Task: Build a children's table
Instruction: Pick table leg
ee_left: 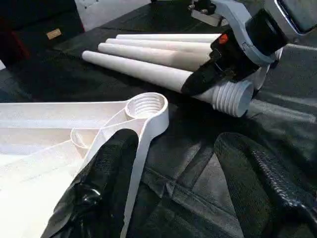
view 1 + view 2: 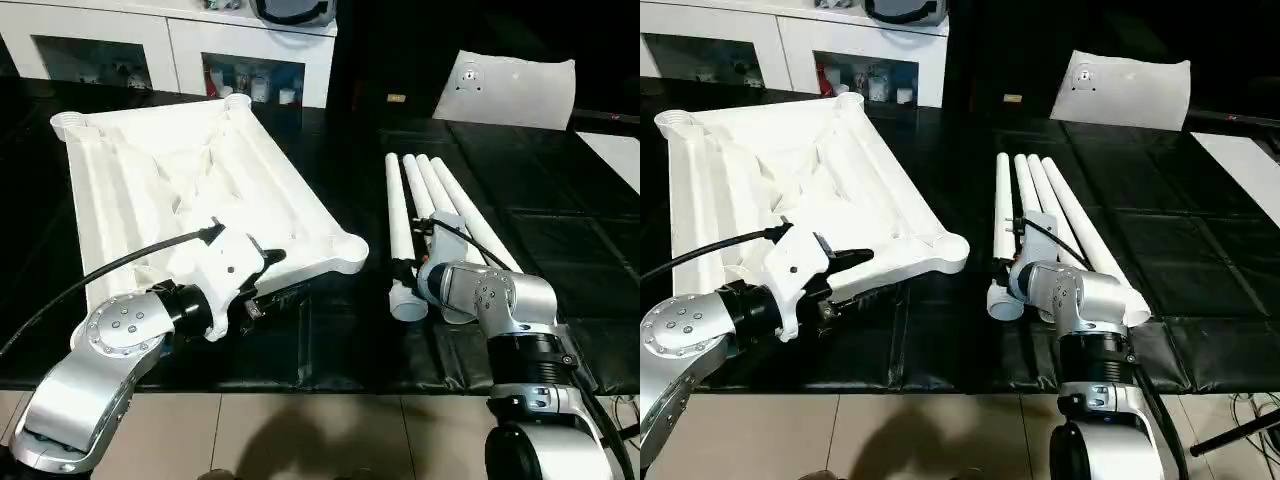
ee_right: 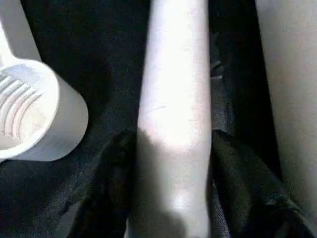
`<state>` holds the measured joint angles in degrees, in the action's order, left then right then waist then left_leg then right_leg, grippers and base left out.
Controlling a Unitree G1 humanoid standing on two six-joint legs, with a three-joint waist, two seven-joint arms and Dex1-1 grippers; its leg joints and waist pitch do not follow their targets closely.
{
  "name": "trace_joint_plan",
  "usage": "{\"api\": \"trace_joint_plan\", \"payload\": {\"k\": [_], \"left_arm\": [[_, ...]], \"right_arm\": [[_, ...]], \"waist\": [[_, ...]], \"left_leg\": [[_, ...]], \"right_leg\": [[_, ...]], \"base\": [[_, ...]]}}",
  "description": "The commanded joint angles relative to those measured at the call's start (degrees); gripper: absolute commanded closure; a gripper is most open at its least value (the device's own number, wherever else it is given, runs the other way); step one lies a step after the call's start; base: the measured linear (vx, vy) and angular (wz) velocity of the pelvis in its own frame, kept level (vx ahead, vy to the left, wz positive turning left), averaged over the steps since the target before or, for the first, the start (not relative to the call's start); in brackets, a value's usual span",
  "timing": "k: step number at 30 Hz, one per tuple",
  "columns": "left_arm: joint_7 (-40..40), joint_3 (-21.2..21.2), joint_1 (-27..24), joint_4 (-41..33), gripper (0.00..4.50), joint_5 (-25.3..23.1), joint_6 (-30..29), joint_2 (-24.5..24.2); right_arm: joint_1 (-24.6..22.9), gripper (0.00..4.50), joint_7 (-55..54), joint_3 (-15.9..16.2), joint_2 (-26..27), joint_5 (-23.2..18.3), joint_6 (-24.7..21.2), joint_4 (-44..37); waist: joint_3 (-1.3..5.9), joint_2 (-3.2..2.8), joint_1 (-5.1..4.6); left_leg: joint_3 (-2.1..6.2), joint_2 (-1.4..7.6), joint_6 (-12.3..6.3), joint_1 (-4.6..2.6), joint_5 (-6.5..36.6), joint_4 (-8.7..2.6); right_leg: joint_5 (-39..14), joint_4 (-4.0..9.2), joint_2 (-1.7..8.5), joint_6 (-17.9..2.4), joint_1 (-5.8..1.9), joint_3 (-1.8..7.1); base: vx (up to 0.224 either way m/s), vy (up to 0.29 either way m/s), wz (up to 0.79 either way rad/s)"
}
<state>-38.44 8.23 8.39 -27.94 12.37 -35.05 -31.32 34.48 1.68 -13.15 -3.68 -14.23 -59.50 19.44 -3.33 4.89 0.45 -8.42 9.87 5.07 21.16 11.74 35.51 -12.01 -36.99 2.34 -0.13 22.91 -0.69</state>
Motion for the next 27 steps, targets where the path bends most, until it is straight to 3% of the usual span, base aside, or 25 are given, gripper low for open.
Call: {"api": "trace_joint_plan", "payload": {"k": [1, 2, 4, 8, 11, 12, 15, 16, 17, 19, 21, 23, 27], "left_arm": [[-0.15, 0.83, 0.42, -0.79, 1.53, 0.14, -0.48, -0.27], [-0.08, 0.71, 0.52, -0.68, 1.53, 0.24, -0.4, -0.16], [-0.12, 0.62, 0.49, -0.56, 1.53, 0.31, -0.26, -0.12], [-0.1, 0.65, 0.58, 0.04, 1.53, 0.15, 0.19, 0.07], [1.29, 0.36, 1.28, 1.01, 1.53, -0.47, 1.23, 1.09], [1.91, -0.01, 1.64, 1.4, 1.53, -0.51, 1.68, 1.7], [6.19, -3.5, 4.76, 3.55, 1.53, 1.21, 0.15, 5.87], [7.25, -6.04, 7.85, 4.84, 1.27, 4.33, -1.71, 8.42], [7.34, -6.56, 8.6, 5.1, 1.2, 5.11, -2.11, 8.94], [7.76, -8.24, 11.95, 5.93, 1.15, 7.82, -3.33, 10.9], [8.45, -9.24, 14.4, 6.51, 1.0, 9.46, -4.15, 12.37], [9.33, -11.02, 17.05, 7.27, 0.8, 12.49, -5.66, 14.35], [11.43, -15.37, 20.99, 8.5, 0.51, 19.15, -9.86, 18.46]], "right_arm": [[0.55, 2.49, -0.62, -0.85, -0.49, -0.45, 1.34, 0.23], [0.6, 2.49, -1.08, -1.45, -0.35, -0.59, 1.94, -0.63], [0.77, 2.55, -1.13, -1.91, -0.25, -1.02, 1.28, -1.57], [0.66, 2.57, -1.2, -2.27, -0.23, -1.25, 0.91, -4.11], [0.57, 2.58, -0.95, -3.13, -0.1, -1.93, 2.7, -7.28], [0.34, 2.59, 0.03, -2.85, -0.26, -2.1, 5.19, -8.8], [0.6, 2.59, 4.78, -5.7, 0.57, -7.46, 10.29, -14.89], [0.14, 2.59, 9.49, -6.44, -0.24, -10.82, 11.66, -18.35], [-0.1, 2.59, 10.62, -6.28, -0.68, -11.3, 11.81, -19.02], [-1.37, 2.59, 15.27, -4.62, -3.05, -11.67, 13.61, -20.87], [-2.13, 2.59, 18.61, -4.36, -4.14, -13.31, 12.78, -21.9], [-2.77, 2.59, 24.7, -5.77, -4.7, -19.47, 9.44, -23.68], [-4.96, 2.59, 32.41, -5.17, -6.21, -25.05, 9.11, -25.73]], "waist": [[3.32, -1.06, 0.17], [3.36, -1.36, 0.22], [3.38, -1.25, 0.18], [3.43, -1.7, 0.2], [3.42, -1.51, 0.16], [3.36, -1.72, 0.25], [3.47, -1.8, 0.38], [3.43, -1.78, 0.46], [3.56, -1.98, 0.62], [3.54, -1.79, 0.89], [3.51, -1.54, 1.25], [3.57, -1.43, 1.48], [3.58, -1.13, 1.9]], "left_leg": [[-0.16, 2.1, 3.45, -0.4, 6.65, -4.62], [-0.15, 2.1, 3.53, -0.46, 6.47, -4.58], [-0.18, 2.07, 3.58, -0.42, 6.3, -4.58], [-0.12, 2.04, 3.58, -0.44, 5.48, -4.56], [-0.18, 2.05, 3.6, -0.45, 6.33, -4.54], [-0.19, 2.11, 3.61, -0.49, 6.77, -4.56], [-0.24, 2.16, 2.84, -0.58, 7.03, -4.43], [-0.15, 2.16, 2.61, -0.46, 6.55, -4.49], [-0.23, 2.11, 2.33, -0.69, 6.31, -4.32], [-0.18, 2.06, 1.62, -0.42, 4.55, -4.32], [-0.27, 2.0, 0.88, -0.36, 3.67, -4.17], [-0.37, 1.86, 0.17, -0.34, 4.0, -4.08], [-0.23, 2.16, -0.64, -0.26, 4.0, -4.04]], "right_leg": [[-7.28, 4.13, 3.73, -8.05, -2.35, 2.15], [-6.73, 4.07, 3.77, -8.14, -2.32, 2.16], [-5.98, 4.05, 3.67, -8.26, -2.4, 2.16], [-3.67, 3.81, 3.59, -8.55, -2.56, 2.12], [-4.62, 4.0, 3.62, -8.49, -2.59, 2.18], [-5.04, 4.11, 3.65, -8.41, -2.48, 2.2], [-3.97, 4.09, 3.69, -8.65, -2.68, 2.32], [-3.54, 4.03, 3.71, -8.71, -2.77, 2.28], [-2.43, 4.0, 3.61, -9.09, -2.76, 2.27], [-0.22, 3.9, 3.62, -9.72, -3.09, 2.23], [0.24, 3.9, 3.65, -10.47, -3.3, 2.24], [-0.66, 3.97, 3.63, -10.87, -3.39, 2.29], [-2.49, 4.24, 4.0, -12.26, -3.39, 2.12]], "base": [[0.0, 0.0, 0.0], [0.0, 0.0, 0.0], [0.0, 0.0, 0.0], [0.0, 0.0, 0.0], [0.0, 0.0, 0.0], [0.0, 0.0, 0.0], [0.0, 0.0, 0.0], [0.0, 0.0, 0.0], [0.0, 0.0, 0.0], [0.0, 0.0, 0.0], [0.0, 0.0, 0.0], [0.0, 0.0, 0.0], [0.0, 0.0, 0.0]]}}
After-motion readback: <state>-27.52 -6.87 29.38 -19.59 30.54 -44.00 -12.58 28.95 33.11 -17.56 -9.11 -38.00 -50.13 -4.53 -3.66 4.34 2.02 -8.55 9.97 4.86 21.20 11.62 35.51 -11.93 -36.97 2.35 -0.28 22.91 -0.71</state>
